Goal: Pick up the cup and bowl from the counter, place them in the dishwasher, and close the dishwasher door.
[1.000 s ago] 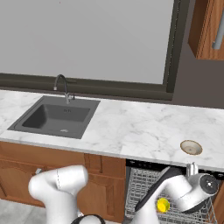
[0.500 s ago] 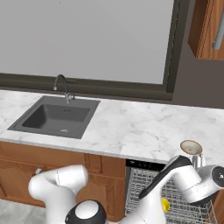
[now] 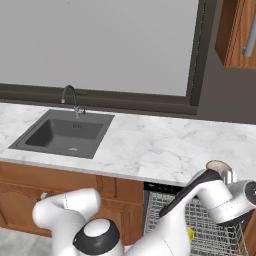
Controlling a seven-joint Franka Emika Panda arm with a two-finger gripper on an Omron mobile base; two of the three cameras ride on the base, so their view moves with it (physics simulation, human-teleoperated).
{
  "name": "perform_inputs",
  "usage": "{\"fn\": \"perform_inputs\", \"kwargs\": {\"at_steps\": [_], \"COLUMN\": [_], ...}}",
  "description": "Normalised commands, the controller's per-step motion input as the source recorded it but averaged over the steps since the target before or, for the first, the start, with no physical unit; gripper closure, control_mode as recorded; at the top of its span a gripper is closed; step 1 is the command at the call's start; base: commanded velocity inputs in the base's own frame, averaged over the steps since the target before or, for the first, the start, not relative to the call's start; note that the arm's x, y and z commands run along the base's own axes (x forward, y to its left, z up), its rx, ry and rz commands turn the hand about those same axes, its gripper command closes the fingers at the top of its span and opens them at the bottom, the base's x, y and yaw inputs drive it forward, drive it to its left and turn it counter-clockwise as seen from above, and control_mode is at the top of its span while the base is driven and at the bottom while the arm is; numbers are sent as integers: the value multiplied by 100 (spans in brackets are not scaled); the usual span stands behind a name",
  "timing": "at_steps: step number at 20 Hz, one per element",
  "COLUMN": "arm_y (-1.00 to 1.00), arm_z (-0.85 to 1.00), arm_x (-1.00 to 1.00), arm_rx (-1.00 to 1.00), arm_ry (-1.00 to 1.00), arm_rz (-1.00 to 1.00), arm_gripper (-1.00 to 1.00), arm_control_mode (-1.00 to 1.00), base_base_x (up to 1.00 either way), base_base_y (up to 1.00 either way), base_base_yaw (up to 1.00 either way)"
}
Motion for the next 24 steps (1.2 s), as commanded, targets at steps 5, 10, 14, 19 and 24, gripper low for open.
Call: {"fn": "perform_inputs", "kwargs": {"at_steps": [5, 10, 14, 19, 24], "arm_y": [0, 0, 0, 5, 3], "arm_z": [19, 10, 2, 12, 11], "arm_x": [26, 31, 38, 12, 15], "arm_rx": [0, 0, 0, 0, 0], "arm_ry": [0, 0, 0, 0, 0], "arm_rz": [0, 0, 0, 0, 0], "arm_gripper": [-100, -100, -100, -100, -100], "arm_control_mode": [-100, -100, -100, -100, -100], "base_base_x": [0, 0, 0, 0, 0], "base_base_y": [0, 0, 0, 0, 0], "base_base_yaw": [0, 0, 0, 0, 0]}}
